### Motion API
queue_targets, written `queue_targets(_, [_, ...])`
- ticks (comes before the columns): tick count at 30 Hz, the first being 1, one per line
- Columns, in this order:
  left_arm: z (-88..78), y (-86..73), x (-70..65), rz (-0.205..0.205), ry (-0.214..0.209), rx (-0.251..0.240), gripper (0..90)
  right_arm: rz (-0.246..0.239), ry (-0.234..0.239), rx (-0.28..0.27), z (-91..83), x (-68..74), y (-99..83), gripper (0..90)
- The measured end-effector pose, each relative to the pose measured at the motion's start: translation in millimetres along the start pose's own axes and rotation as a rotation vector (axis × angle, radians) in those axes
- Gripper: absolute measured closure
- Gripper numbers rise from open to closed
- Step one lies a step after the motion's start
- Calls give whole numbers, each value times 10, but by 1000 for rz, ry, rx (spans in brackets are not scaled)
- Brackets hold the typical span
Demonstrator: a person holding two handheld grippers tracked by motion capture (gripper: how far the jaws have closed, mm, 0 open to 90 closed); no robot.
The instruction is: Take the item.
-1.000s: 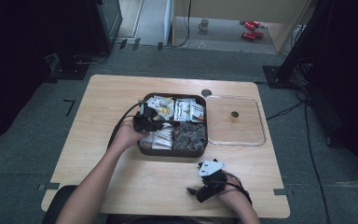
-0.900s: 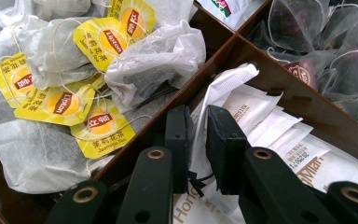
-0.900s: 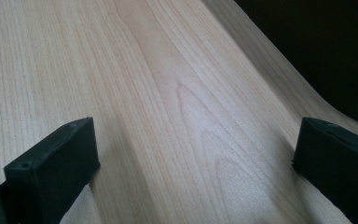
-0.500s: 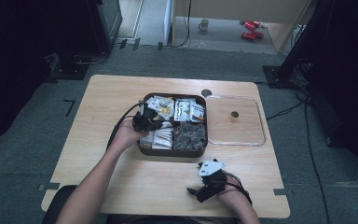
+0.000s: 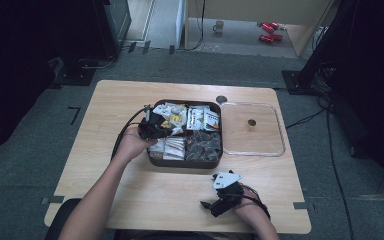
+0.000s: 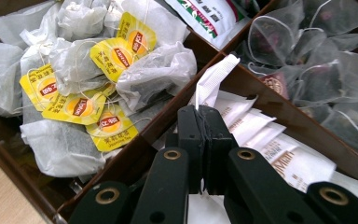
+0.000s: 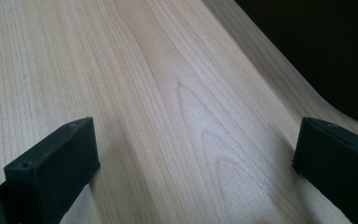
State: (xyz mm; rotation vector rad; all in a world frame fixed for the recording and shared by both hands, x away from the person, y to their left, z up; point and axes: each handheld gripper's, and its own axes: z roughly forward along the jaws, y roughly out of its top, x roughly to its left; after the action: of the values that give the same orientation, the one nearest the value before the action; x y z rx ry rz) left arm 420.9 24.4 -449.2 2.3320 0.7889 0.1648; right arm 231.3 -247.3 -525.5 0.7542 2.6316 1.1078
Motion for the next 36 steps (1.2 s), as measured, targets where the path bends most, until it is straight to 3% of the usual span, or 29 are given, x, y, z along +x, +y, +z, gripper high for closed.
queue_targets(17, [-373,-81,75,-37,17,-87,895,-2,8,0,2,-5,2,0])
queue_targets(27, [-600,-195,197,-92,27,-129,894,-14,16,1,9,-22,11,0])
queue_targets(36, [-726,-257,230,-116,40,-153,894,-19,20,-1,21,-39,22,0])
